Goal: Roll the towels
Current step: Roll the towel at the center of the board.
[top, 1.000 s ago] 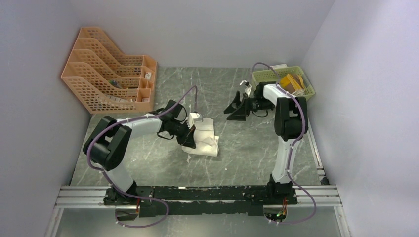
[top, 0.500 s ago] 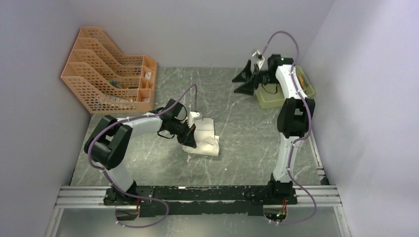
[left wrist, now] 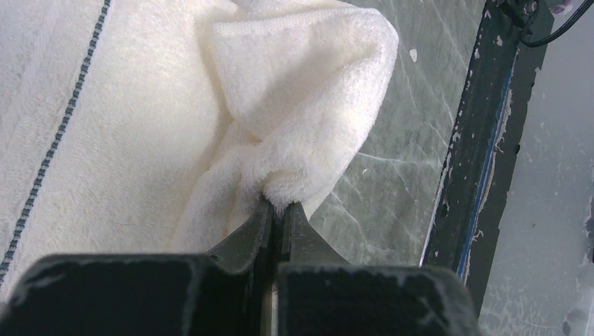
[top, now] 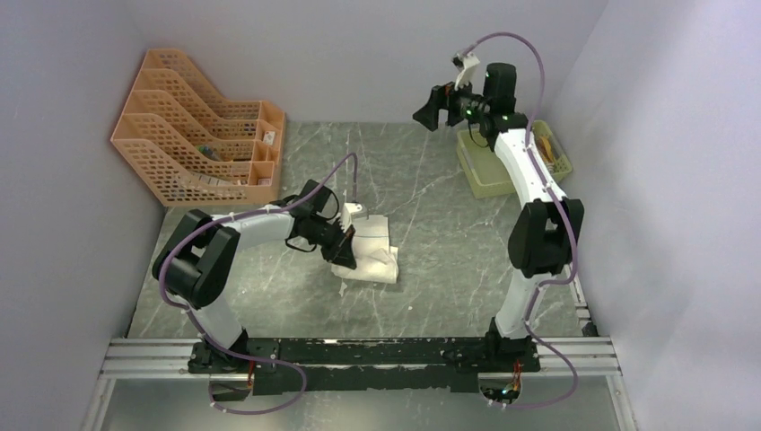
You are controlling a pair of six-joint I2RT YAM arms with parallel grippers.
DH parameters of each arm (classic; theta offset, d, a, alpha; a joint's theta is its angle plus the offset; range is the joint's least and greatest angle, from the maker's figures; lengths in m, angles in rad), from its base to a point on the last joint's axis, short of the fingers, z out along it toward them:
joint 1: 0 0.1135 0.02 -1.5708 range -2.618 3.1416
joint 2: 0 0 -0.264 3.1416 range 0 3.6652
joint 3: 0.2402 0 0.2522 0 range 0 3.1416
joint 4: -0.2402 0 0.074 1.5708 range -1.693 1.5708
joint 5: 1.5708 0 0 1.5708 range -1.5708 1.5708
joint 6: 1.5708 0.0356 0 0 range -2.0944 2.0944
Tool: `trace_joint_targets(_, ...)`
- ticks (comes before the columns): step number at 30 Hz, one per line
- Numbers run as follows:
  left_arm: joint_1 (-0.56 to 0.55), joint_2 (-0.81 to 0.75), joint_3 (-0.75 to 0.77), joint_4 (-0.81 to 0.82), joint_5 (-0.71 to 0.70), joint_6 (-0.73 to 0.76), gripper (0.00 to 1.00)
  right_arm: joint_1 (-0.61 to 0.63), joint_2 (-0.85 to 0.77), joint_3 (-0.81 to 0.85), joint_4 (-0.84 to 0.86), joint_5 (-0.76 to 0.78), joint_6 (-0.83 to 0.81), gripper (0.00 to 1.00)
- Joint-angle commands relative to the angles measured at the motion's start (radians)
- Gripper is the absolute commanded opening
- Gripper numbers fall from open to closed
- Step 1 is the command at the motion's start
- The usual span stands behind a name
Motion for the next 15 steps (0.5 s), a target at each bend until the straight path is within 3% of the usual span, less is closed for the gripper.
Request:
trace_joint_targets(1,0.012,-0.027,0.024,0.000,-0.003,0.005,0.07,-0.087,-0.148,-0.354,0.668,-0.032,0.573,1.00)
trace_joint_targets(3,0.017,-0.018,0.029,0.000,-0.011,-0.002,0.07,-0.162,-0.129,-0.557,1.196,-0.311,1.071,1.00)
trace_joint_targets(5,0.024,-0.007,0.036,0.001,-0.018,-0.013,0.07,-0.161,-0.010,-0.620,1.697,-0.546,1.514,1.00)
trace_joint_targets(6,0.030,-0.001,0.039,0.002,-0.017,-0.021,0.07,-0.148,0.030,-0.687,2.015,-0.551,1.706,1.00)
trace_joint_targets(7,0.034,0.008,0.042,0.001,-0.018,-0.026,0.07,-0.147,0.039,-0.776,2.157,-0.502,1.782,1.00)
trace_joint_targets(9,0.040,0.024,0.046,0.002,-0.025,-0.042,0.07,-0.133,-0.033,-0.983,2.172,-0.400,1.691,1.00)
trace_joint_targets(10,0.041,0.033,0.048,0.001,-0.025,-0.047,0.07,-0.113,-0.117,-1.057,2.057,-0.378,1.524,1.00)
trace_joint_targets(11,0.041,0.041,0.049,-0.001,-0.029,-0.053,0.07,-0.076,-0.227,-1.097,1.767,-0.348,1.269,1.00)
trace_joint_targets(12,0.043,0.049,0.051,-0.004,-0.039,-0.060,0.07,-0.018,-0.359,-1.078,1.310,-0.251,0.909,1.00)
trace_joint_targets(13,0.043,0.056,0.053,-0.007,-0.046,-0.063,0.07,0.086,-0.517,-1.009,0.810,0.030,0.514,1.00)
trace_joint_targets(14,0.044,0.059,0.054,-0.010,-0.052,-0.066,0.07,0.255,-0.567,-0.951,0.537,0.363,0.281,1.00)
trace_joint_targets(15,0.045,0.060,0.056,-0.009,-0.052,-0.068,0.07,0.384,-0.580,-0.920,0.403,0.576,0.168,1.00)
